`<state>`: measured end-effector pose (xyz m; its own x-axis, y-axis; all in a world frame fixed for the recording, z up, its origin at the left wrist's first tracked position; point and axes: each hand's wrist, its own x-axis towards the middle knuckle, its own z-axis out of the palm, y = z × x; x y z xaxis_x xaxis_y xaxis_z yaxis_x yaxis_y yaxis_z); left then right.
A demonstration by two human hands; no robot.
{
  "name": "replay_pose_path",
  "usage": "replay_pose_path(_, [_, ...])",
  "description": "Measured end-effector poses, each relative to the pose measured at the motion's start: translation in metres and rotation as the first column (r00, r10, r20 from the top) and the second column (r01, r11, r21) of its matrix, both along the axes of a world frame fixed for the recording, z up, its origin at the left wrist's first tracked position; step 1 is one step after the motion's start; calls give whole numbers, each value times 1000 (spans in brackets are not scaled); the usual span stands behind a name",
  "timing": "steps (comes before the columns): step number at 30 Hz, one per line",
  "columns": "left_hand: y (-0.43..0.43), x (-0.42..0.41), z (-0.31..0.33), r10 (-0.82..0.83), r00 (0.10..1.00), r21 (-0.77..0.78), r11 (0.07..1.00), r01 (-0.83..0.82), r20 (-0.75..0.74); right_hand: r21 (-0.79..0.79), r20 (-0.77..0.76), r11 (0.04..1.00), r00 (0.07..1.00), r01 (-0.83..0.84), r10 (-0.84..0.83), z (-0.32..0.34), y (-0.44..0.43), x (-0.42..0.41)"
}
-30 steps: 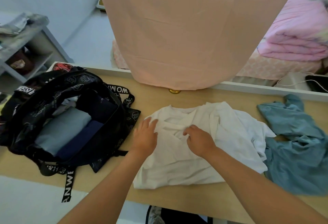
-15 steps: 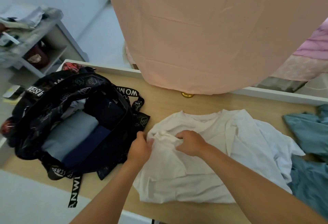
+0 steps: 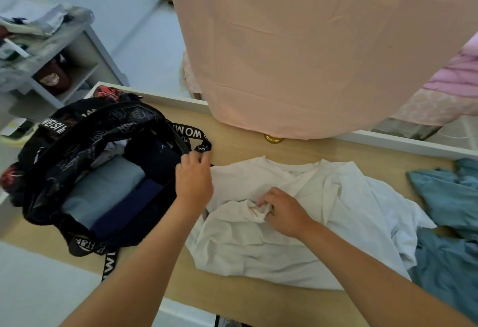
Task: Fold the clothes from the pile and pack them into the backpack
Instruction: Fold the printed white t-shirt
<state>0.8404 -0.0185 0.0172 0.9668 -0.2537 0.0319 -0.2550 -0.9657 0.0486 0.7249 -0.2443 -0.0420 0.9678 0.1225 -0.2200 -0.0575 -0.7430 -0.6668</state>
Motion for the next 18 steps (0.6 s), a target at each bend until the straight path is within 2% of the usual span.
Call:
replay_pose_path(2, [-19,-6,-2,-244,966,-133,964,232,-81,51,8,995,996,85,-85,0,-4,1])
replay_pose_path(4, [-42,-22,-11,-437,845,-278,891,358,-309,-24,58,989,988,148,-146,-1,-15,4])
replay_pose_path(6, [-59,-39,-25,-494,735,-295,869,398,-464,-166,64,967,981,192,-184,0,-34,8])
replay_pose_path(7, [-64,-44,-33,-480,717,-221,875,430,-506,-221,41,954,980,200,-196,1,-44,9])
replay_pose_path(9, [-67,-44,-43,-451,727,-53,865,499,-518,-312,-27,933,980,180,-198,3,-65,12])
replay_pose_path(10, [-67,-42,-43,-445,737,-27,864,503,-509,-361,-65,920,980,153,-189,3,-75,13])
replay_pose_path(14, [-58,-30,-39,-512,708,-87,834,544,-486,-464,-163,881,970,86,-180,-8,-104,20])
replay_pose_path(16, [-50,-22,-37,-547,711,-85,815,574,-442,-469,-141,879,974,91,-176,-16,-112,25])
replay_pose_path(18, [-45,-13,-32,-486,774,-164,872,462,-405,-441,-66,886,979,147,-195,-20,-117,30])
